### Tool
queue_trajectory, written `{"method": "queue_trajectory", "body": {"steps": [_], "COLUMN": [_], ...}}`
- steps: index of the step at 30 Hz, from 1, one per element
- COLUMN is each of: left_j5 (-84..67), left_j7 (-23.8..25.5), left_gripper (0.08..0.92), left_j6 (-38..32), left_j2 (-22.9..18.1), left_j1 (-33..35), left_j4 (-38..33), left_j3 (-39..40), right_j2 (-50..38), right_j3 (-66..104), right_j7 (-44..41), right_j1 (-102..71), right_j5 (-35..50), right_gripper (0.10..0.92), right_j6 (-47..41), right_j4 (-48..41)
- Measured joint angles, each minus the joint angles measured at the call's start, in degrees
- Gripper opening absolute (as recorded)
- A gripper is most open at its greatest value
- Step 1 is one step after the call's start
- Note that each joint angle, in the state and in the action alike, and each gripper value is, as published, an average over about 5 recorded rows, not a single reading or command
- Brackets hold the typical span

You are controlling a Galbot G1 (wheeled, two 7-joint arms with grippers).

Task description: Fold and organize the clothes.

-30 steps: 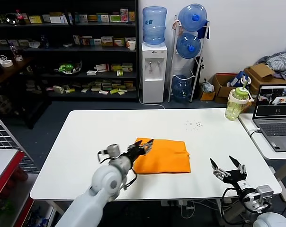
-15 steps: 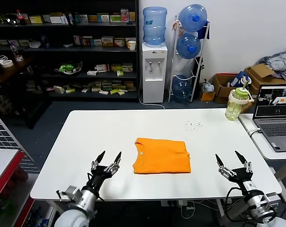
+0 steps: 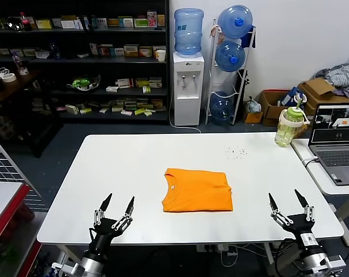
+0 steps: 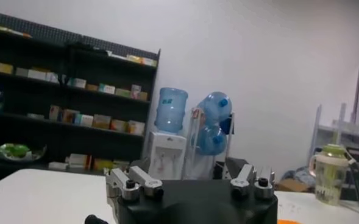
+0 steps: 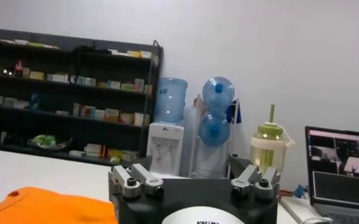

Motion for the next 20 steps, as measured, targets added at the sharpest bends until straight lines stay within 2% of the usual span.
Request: {"method": "queue_trajectory", "body": {"steps": [20], "left_j5": [4.64], "left_j7": [1.73], "left_gripper": [0.823], "left_j6": [-4.79], "left_j2": [-3.24], "left_j1": [2.70], "left_j4": [0.49], "left_j3": [-2.01], "right_j2": [4.11], "right_j3": [1.94], "right_j7": [-1.68], "right_j1": [-0.72], "right_j5": [-2.53], "right_gripper": [0.823], "right_j6": [3.13], "right_j4": [-0.36]}}
